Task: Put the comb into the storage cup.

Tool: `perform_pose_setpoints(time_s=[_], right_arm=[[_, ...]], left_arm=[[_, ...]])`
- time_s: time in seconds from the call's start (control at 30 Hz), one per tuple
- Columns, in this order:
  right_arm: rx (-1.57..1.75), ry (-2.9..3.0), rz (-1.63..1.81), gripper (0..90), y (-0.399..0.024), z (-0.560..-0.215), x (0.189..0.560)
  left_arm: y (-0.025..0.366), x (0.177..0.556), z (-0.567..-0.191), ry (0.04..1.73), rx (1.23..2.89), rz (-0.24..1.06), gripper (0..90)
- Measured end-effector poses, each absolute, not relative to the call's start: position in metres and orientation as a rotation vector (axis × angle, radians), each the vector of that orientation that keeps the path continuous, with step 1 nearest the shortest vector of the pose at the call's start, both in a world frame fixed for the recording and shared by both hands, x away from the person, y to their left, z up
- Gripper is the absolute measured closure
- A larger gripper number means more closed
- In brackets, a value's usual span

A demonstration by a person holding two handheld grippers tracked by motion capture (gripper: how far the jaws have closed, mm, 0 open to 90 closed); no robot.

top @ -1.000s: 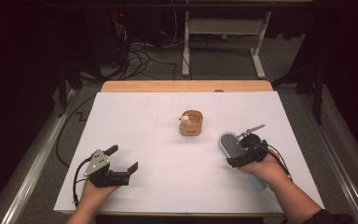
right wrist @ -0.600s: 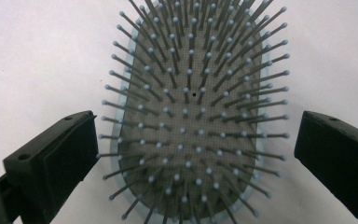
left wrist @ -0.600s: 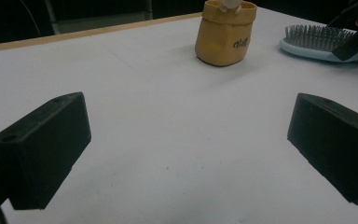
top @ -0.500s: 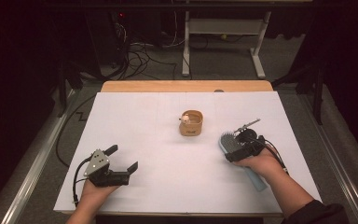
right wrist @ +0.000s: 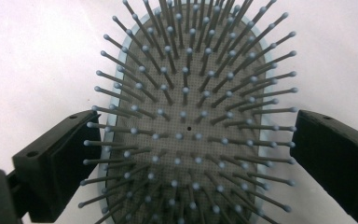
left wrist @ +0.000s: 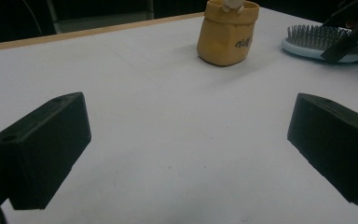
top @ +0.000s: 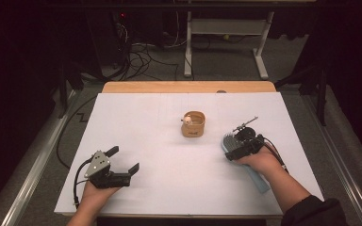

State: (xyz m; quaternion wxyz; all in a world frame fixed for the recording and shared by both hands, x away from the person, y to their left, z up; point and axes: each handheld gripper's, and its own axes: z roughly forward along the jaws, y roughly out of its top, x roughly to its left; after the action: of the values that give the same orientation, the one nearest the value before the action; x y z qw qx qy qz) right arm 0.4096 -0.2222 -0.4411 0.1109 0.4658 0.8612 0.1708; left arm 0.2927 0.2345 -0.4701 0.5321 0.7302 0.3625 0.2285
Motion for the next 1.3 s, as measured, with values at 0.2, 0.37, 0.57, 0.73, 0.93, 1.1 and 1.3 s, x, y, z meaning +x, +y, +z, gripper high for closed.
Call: perform_pose_setpoints(time_s=[0.2, 0.37, 0.57, 0.73, 0.93, 1.1, 1.3], right_arm=[[1.362, 2.538, 0.474, 5.8, -0.2208, -0.4439, 0.4098], [1.362, 2.536, 0.465, 7.1, -0.2204, -0.4443, 0.4096], [1.367, 2.537, 0.465, 7.1, -0.2205, -0.4445, 0.4101], [1.352, 2.542, 0.463, 8.1, -0.2204, -0.4444, 0.4104], [1.357, 2.55, 0.457, 11.2, -0.2186, -0.4431, 0.4102], [1.357, 2.555, 0.444, 12.5, -0.217, -0.4424, 0.4106], [1.346, 2.563, 0.438, 11.4, -0.217, -0.4429, 0.4117]], left_arm=[[0.2346, 0.2928, -0.4701, 0.864, 1.741, 0.545, 0.1], [0.235, 0.2926, -0.4698, 0.866, 1.739, 0.549, 0.1], [0.2346, 0.2931, -0.4702, 0.865, 1.74, 0.546, 0.1], [0.235, 0.2928, -0.4698, 0.866, 1.739, 0.548, 0.1], [0.235, 0.2921, -0.4694, 0.862, 1.735, 0.547, 0.1], [0.2349, 0.2922, -0.4695, 0.862, 1.737, 0.546, 0.2], [0.2352, 0.2924, -0.4697, 0.864, 1.737, 0.546, 0.2]])
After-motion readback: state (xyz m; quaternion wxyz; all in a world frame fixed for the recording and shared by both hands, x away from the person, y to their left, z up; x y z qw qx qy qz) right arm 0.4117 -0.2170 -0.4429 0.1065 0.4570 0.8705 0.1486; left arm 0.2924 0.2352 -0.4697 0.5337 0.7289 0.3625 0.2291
